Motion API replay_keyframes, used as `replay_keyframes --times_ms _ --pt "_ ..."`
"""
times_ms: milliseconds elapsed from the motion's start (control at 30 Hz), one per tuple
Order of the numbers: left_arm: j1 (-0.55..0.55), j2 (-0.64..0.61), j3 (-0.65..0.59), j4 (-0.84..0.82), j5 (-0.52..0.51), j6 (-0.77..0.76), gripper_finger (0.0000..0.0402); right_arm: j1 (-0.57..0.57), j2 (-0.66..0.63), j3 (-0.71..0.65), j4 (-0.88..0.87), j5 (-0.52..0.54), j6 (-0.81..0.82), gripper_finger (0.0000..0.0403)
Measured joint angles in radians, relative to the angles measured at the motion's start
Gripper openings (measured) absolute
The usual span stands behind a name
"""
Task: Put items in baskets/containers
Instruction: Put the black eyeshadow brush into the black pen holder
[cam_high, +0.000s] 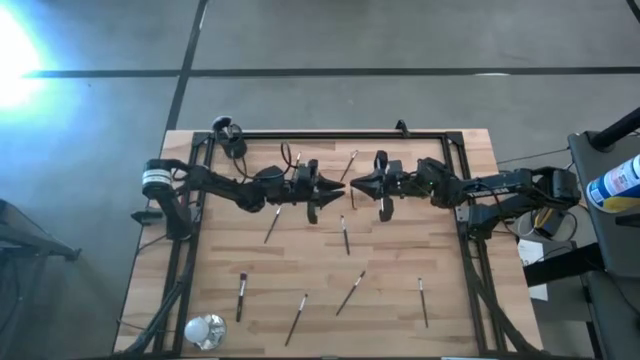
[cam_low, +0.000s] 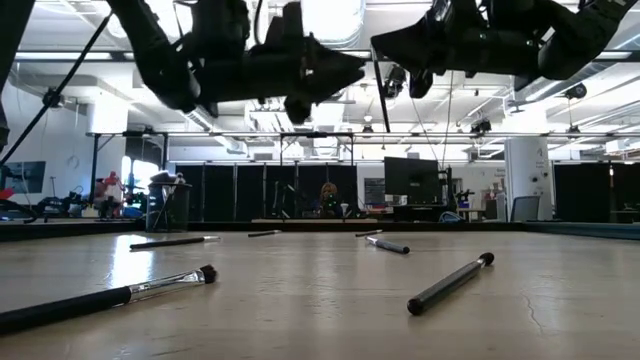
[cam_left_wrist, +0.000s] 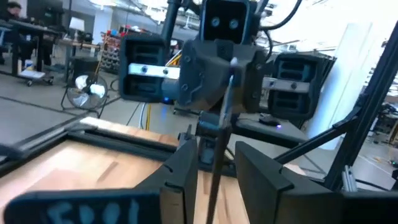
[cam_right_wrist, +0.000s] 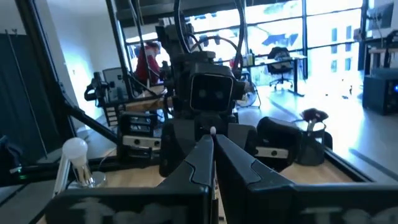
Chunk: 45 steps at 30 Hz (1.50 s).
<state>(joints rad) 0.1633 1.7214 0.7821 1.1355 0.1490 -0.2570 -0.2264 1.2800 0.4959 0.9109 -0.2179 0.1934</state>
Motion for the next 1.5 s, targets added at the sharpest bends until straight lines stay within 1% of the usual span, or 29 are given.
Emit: replay_keyframes --times_ms 300,367,533,667,767,933,1000,1200,1300,1400,1500 --pt "-0.001 0.0 0.063 -0.038 0.0 0.001 0.01 0.0 0.0 0.009 0.005 -0.004 -0.023 0.0008" --pt "-0.001 0.0 0.079 -0.066 0.0 0.002 0.01 0.0 0.0 0.015 0.005 -0.019 -0.03 0.0008" --pt "-0.006 0.0 0.128 -0.156 0.0 0.042 0.01 0.001 0.0 0.024 0.006 -0.024 -0.048 0.0008" --pt "-0.008 0.0 0.138 -0.161 0.0 0.07 0.0098 0.002 0.0 0.025 0.006 -0.026 -0.057 0.0008" --pt "-0.008 -0.002 0.138 -0.161 0.0 0.072 0.0079 0.002 0.0 0.025 0.006 -0.026 -0.059 0.0008" --pt "-0.008 -0.007 0.138 -0.166 0.003 0.076 0.0015 0.001 0.0 0.025 0.004 -0.016 -0.067 0.0015" --pt "-0.003 -0.02 0.135 -0.178 -0.001 0.078 0.0013 0.001 -0.001 0.025 0.005 -0.015 -0.067 0.0027" --pt "0.001 -0.116 0.102 -0.314 -0.094 0.132 0.0011 0.0 -0.019 0.016 -0.025 -0.019 -0.066 0.0077" --pt "0.001 -0.159 0.051 -0.329 -0.135 0.135 0.001 -0.001 -0.038 -0.002 -0.063 -0.019 -0.102 0.0093" --pt "0.003 -0.199 -0.011 -0.331 -0.191 0.131 0.001 0.0 -0.05 -0.028 -0.122 -0.019 -0.124 0.0094" --pt "0.015 -0.247 -0.079 -0.341 -0.297 0.133 0.001 -0.001 -0.049 -0.067 -0.13 -0.019 -0.122 0.0078"
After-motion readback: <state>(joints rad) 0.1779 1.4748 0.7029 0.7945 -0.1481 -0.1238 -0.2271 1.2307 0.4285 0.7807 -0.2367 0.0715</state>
